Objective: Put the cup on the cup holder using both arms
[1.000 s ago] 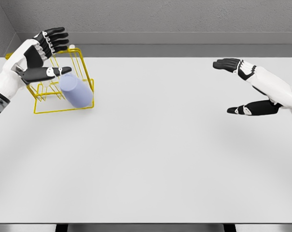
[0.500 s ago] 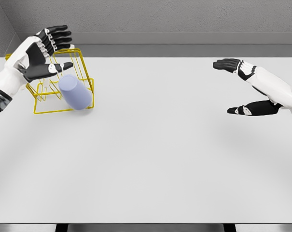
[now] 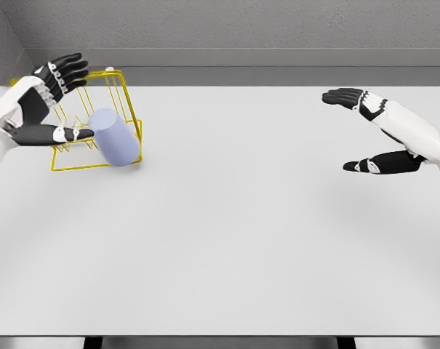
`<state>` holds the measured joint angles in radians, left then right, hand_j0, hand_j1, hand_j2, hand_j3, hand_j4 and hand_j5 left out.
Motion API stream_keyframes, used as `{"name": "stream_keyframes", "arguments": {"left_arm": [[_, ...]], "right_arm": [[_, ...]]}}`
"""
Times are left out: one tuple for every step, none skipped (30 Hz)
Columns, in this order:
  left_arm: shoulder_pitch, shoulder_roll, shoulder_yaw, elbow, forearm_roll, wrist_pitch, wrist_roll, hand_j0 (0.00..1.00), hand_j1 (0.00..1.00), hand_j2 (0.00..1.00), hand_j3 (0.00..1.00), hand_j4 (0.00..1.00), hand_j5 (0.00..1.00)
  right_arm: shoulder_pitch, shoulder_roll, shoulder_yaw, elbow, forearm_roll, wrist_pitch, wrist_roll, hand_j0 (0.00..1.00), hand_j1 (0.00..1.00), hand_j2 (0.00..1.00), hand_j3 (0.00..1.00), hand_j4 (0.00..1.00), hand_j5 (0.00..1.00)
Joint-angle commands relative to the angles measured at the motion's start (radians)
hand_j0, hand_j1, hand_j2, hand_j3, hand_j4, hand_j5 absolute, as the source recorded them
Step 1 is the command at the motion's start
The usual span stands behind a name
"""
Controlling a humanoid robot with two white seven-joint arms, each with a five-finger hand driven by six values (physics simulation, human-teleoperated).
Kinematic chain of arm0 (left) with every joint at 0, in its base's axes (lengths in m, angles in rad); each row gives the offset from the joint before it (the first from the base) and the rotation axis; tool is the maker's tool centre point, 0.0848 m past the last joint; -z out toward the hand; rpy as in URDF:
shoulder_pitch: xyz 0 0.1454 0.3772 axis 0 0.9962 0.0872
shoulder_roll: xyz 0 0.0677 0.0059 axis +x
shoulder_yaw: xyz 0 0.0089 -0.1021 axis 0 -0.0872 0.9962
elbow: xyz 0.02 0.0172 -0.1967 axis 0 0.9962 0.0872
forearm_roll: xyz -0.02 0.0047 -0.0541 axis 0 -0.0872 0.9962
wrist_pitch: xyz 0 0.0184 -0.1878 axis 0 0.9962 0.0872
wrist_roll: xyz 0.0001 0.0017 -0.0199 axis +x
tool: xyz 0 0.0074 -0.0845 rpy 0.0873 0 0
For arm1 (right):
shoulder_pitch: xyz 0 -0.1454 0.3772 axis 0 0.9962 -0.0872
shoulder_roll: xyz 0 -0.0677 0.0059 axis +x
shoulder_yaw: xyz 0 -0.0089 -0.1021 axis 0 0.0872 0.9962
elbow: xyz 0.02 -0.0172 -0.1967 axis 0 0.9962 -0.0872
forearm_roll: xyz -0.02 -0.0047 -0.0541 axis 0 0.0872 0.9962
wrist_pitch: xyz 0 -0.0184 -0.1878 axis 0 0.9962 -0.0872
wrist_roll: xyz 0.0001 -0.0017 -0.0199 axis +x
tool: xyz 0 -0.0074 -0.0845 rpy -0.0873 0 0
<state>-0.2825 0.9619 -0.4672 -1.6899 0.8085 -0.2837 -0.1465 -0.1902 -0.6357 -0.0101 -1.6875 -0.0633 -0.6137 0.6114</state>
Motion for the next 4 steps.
{"name": "stream_keyframes", "arguments": {"left_arm": [[0.006, 0.017, 0.047, 0.001, 0.003, -0.049, -0.001, 1.00, 1.00, 1.00, 1.00, 1.00, 1.00], [0.031, 0.020, 0.064, 0.001, 0.003, -0.055, -0.001, 1.00, 1.00, 1.00, 1.00, 1.00, 1.00], [0.043, 0.020, 0.070, 0.001, 0.003, -0.058, -0.001, 1.00, 1.00, 1.00, 1.00, 1.00, 1.00], [0.059, 0.020, 0.079, 0.007, 0.003, -0.074, -0.001, 1.00, 1.00, 1.00, 1.00, 1.00, 1.00]], "right_arm": [[0.000, 0.001, -0.001, 0.005, -0.009, 0.003, -0.001, 1.00, 1.00, 1.00, 1.00, 1.00, 1.00], [0.000, -0.001, -0.001, 0.011, -0.009, 0.003, -0.001, 1.00, 1.00, 1.00, 1.00, 1.00, 1.00], [-0.002, -0.001, -0.001, 0.011, -0.009, 0.003, -0.001, 1.00, 1.00, 1.00, 1.00, 1.00, 1.00], [0.000, -0.001, -0.001, 0.011, -0.009, 0.003, -0.001, 1.00, 1.00, 1.00, 1.00, 1.00, 1.00]]}}
